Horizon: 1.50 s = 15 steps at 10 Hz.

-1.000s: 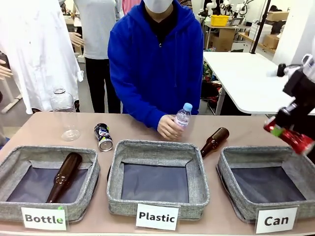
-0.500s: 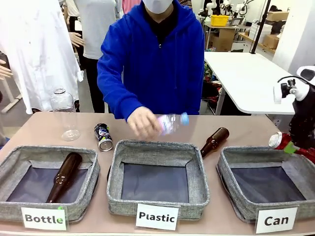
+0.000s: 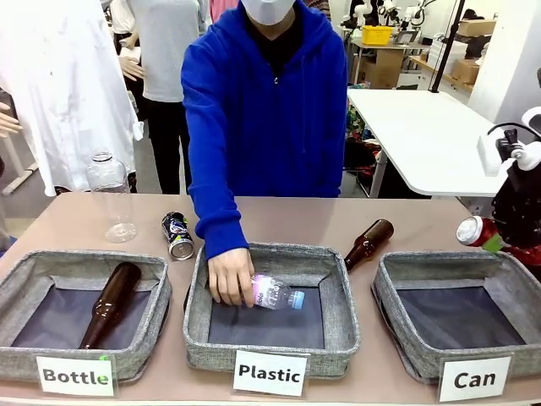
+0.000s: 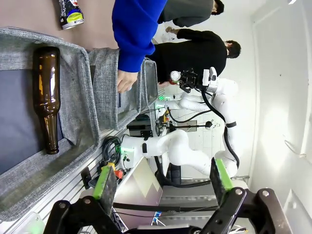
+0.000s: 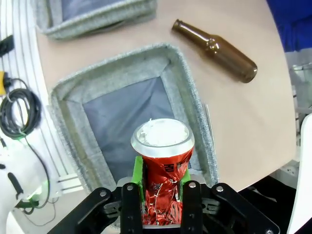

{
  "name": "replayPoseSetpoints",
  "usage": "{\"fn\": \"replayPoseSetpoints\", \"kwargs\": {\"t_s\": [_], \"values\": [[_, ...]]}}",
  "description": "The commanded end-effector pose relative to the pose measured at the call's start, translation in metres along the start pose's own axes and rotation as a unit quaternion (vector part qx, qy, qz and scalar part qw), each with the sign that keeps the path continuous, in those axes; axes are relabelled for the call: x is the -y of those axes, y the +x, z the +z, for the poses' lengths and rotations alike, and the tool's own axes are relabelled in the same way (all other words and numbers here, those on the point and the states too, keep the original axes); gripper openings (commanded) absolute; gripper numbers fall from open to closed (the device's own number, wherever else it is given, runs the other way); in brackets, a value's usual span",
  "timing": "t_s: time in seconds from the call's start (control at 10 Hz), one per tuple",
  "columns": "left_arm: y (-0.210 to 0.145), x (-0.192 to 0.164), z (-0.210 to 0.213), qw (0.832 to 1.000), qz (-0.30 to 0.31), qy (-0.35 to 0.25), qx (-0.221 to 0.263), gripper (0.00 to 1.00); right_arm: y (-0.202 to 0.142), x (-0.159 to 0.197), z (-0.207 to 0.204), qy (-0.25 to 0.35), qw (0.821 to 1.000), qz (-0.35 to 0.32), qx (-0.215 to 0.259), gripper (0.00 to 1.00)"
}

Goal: Sort the can waste into the basket.
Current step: Pick up the can waste from the table and place it in the right Fabric basket.

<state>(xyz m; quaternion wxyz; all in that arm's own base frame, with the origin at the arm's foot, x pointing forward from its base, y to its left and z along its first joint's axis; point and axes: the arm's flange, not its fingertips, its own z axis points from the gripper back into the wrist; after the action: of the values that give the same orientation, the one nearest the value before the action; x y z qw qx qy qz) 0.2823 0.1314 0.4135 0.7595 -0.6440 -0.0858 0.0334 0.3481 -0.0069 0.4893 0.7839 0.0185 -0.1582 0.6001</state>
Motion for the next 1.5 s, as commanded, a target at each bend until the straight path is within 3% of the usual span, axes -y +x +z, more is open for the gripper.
{"fn": "replayPoseSetpoints", "kwargs": {"t_s": [0.0, 0.1, 0.2, 0.3, 0.8, 0.9, 1.0, 1.1, 1.2, 1.3, 1.4], "values": [[-0.001, 0.003, 0.0, 1.0, 0.003, -0.004, -0.001, 1.0, -0.007, -0.004, -0.012, -0.006, 0.999, 0.016, 0.032, 0.0], [-0.001, 0.003, 0.0, 1.0, 0.003, -0.004, -0.001, 1.0, -0.006, -0.003, -0.013, -0.005, 0.999, 0.011, 0.035, 0.74], [-0.001, 0.003, 0.0, 1.0, 0.003, -0.004, -0.001, 1.0, -0.006, -0.002, -0.014, -0.018, 0.999, 0.015, 0.034, 0.9], [-0.001, 0.003, 0.0, 1.0, 0.003, -0.004, -0.001, 1.0, -0.007, -0.003, -0.014, -0.019, 0.999, 0.012, 0.032, 1.0], [-0.001, 0.003, 0.0, 1.0, 0.003, -0.004, -0.001, 1.0, -0.006, 0.0, -0.012, 0.008, 0.998, -0.025, 0.05, 1.0], [-0.001, 0.003, 0.0, 1.0, 0.003, -0.004, -0.001, 1.0, -0.005, 0.001, -0.007, 0.038, 0.993, -0.088, 0.075, 1.0], [-0.001, 0.003, 0.0, 1.0, 0.003, -0.004, -0.001, 1.0, -0.001, 0.004, 0.002, 0.097, 0.961, -0.232, 0.111, 1.0], [-0.001, 0.003, 0.0, 1.0, 0.003, -0.004, -0.001, 1.0, -0.001, 0.015, 0.009, 0.155, 0.866, -0.451, 0.149, 1.0], [-0.001, 0.003, 0.0, 1.0, 0.003, -0.004, -0.001, 1.0, -0.005, 0.028, 0.013, 0.195, 0.741, -0.619, 0.174, 1.0], [-0.001, 0.003, 0.0, 1.0, 0.003, -0.004, -0.001, 1.0, -0.006, 0.04, 0.021, 0.271, 0.596, -0.727, 0.205, 1.0], [-0.001, 0.003, 0.0, 1.0, 0.003, -0.004, -0.001, 1.0, -0.009, 0.051, 0.026, 0.325, 0.475, -0.784, 0.231, 1.0]]}}
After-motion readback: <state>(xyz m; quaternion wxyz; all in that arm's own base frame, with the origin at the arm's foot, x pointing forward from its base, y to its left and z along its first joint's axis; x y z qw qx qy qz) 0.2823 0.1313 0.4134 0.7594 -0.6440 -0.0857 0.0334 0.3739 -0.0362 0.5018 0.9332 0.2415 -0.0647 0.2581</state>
